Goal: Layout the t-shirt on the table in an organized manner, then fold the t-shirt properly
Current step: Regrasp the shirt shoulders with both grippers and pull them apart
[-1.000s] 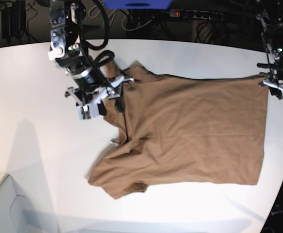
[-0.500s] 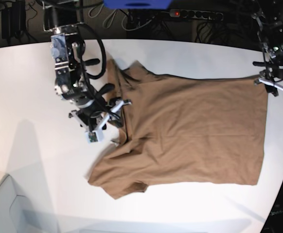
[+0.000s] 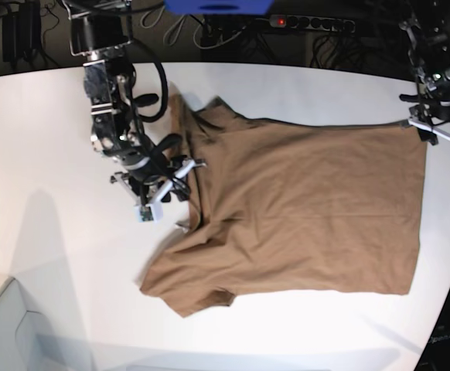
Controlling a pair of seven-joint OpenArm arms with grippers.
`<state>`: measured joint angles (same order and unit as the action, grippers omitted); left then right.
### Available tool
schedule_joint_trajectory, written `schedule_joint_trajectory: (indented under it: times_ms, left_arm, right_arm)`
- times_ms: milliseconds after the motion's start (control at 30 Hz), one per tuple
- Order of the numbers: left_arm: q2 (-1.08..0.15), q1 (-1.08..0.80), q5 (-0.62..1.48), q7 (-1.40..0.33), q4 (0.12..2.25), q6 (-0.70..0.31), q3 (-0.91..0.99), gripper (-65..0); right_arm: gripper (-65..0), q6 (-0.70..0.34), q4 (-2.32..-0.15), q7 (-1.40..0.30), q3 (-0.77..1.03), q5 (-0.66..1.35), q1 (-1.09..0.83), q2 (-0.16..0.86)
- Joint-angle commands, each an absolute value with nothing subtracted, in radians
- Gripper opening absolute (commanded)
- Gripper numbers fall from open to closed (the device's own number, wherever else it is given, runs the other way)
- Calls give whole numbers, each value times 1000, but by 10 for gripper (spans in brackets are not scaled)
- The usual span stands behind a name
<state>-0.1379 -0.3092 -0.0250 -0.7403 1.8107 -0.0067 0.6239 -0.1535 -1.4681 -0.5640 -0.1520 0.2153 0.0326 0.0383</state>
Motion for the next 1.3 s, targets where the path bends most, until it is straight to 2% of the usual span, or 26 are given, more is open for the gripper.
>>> schedule_joint_trajectory:
  times_ms: [0, 33, 67, 200, 500, 867, 933, 1067, 1167, 1267]
  left_arm:
    - [-151, -305, -30, -720, 1821, 1, 628, -293]
    - [-151, -305, -30, -719, 1816, 1, 628, -293]
    - [-151, -303, -28, -717, 1810, 1, 628, -293]
    - [-151, -302, -28, -716, 1804, 1, 628, -293]
    - [-151, -288, -28, -716, 1805, 1, 628, -293]
    - [-120, -309, -27, -722, 1876, 1, 598, -291]
    - [-105, -320, -27, -722, 1899, 1, 596, -266]
    - [-79, -332, -8, -723, 1903, 1, 595, -181]
    - [-70, -354, 44, -723, 1903, 1, 595, -178]
    - [-70, -367, 128, -723, 1876, 1, 596, -173]
  right_arm:
    - [-535, -157, -1484, -539, -148, 217, 45, 39]
    - [-611, -154, -1483, -538, -147, 216, 44, 41]
    - [-650, -151, -1481, -539, -147, 214, 44, 41]
    - [-650, -150, -1483, -544, -67, 219, 35, 36]
    - [-650, -150, -1557, -535, 378, 220, 1, -105]
    - [-650, -156, -1681, -544, 415, 220, -50, -134]
    - [-649, -156, -1730, -544, 414, 220, -73, -139]
    - [-520, -156, -1813, -544, 414, 220, -113, -154]
    - [-398, -156, -1857, -544, 414, 223, -151, -157]
    - [-320, -156, -1891, -541, 414, 300, -203, -157]
